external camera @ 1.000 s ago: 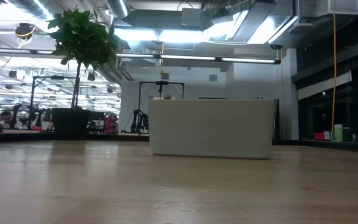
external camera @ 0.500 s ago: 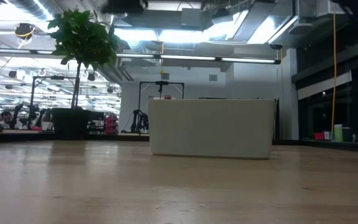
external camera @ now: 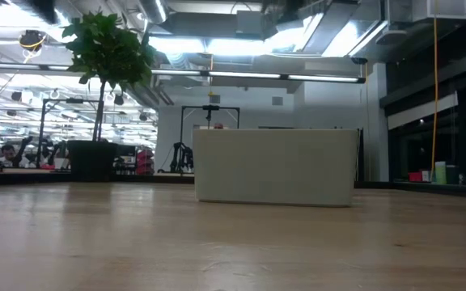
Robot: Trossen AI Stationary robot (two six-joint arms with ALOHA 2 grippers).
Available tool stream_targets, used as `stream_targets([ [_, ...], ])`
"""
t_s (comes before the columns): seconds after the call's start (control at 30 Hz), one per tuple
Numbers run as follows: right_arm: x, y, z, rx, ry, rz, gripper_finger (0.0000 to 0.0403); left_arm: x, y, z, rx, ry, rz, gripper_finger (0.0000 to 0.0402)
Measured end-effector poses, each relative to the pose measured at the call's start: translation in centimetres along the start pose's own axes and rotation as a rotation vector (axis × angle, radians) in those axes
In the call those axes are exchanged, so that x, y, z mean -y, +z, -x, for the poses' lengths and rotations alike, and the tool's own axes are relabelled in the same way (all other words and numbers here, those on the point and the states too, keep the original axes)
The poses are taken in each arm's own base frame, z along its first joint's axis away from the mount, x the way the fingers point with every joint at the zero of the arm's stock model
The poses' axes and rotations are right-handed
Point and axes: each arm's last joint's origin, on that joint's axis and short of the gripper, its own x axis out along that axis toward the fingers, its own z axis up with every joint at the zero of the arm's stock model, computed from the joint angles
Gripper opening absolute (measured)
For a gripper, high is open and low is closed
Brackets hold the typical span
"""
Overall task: Pick and place pill bottles into a basket
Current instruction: Put the white pill bottle into the gray bin
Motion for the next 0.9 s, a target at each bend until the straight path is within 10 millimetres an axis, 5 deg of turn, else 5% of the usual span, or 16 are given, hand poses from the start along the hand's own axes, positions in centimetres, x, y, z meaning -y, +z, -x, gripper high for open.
stream_targets([
  [0.17, 0.3, -5.1, 6.7, 0.131, -0.238, -0.291, 0.0281, 2.9, -2.9, -1.5, -0.011, -0.186, -0.107, 0.0308],
  [0.3, -0.7, -8.3, 8.5, 0.201, -0.273, -0.461, 0.0281, 4.5, -4.1, -2.0, -0.007, -0.195, -0.188, 0.0308],
  [0.53, -2.9, -12.1, 5.4, 0.111, -0.297, -0.5, 0.0281, 7.3, -4.7, -4.1, -0.184, -0.213, -0.2, 0.0332],
  [0.9, -7.1, -13.4, -0.4, 0.079, -0.279, -0.268, 0.0281, 11.8, -4.8, -8.1, -0.315, -0.248, -0.092, 0.0379],
])
